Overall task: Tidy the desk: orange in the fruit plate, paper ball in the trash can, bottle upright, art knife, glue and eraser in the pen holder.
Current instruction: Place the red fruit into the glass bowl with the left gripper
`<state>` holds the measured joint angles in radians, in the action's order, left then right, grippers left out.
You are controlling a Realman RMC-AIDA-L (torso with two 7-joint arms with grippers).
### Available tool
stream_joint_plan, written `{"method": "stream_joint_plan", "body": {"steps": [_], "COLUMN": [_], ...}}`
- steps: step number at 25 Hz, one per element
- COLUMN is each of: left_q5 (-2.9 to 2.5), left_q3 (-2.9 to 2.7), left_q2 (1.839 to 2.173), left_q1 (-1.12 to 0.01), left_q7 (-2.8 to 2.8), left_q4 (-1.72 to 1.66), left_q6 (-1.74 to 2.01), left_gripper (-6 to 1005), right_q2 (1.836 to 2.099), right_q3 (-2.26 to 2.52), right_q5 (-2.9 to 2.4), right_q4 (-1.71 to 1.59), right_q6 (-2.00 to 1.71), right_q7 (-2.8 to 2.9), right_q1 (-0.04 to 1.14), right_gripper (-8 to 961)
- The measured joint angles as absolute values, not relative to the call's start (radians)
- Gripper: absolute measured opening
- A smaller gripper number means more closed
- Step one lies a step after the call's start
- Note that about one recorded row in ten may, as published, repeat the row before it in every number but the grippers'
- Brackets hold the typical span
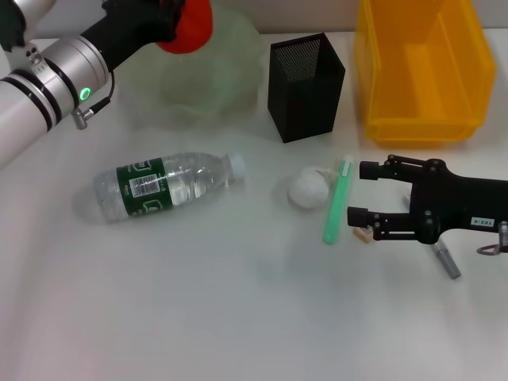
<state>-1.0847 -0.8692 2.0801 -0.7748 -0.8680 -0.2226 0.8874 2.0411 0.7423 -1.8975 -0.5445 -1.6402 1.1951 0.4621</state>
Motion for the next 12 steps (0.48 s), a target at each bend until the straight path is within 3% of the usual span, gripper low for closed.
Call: {"method": "stream_joint_plan", "body": {"steps": [5,12], "left_q5": [-1.051,-1.051], "left_q3": [-0.872,-0.872], "left_q2": [2.080,2.080], "left_q1": [-0.778,-0.773], "left_q7": [-0.844,-0.873], "left_q4": [-0.210,-0.206], "left_q6": [0.887,0.919], "left_gripper": [151,454], "right_q2": [2.042,2.046], "right_q3": [0.742,0.742], "right_q5": [-1.897,-1.897], "right_q4": [-0.545,-0.547], "right_q6": [-1.639,-1.638], "right_q7": [1.193,1.193], "right_q1": [0.463,0.463], "right_gripper": [818,812]}}
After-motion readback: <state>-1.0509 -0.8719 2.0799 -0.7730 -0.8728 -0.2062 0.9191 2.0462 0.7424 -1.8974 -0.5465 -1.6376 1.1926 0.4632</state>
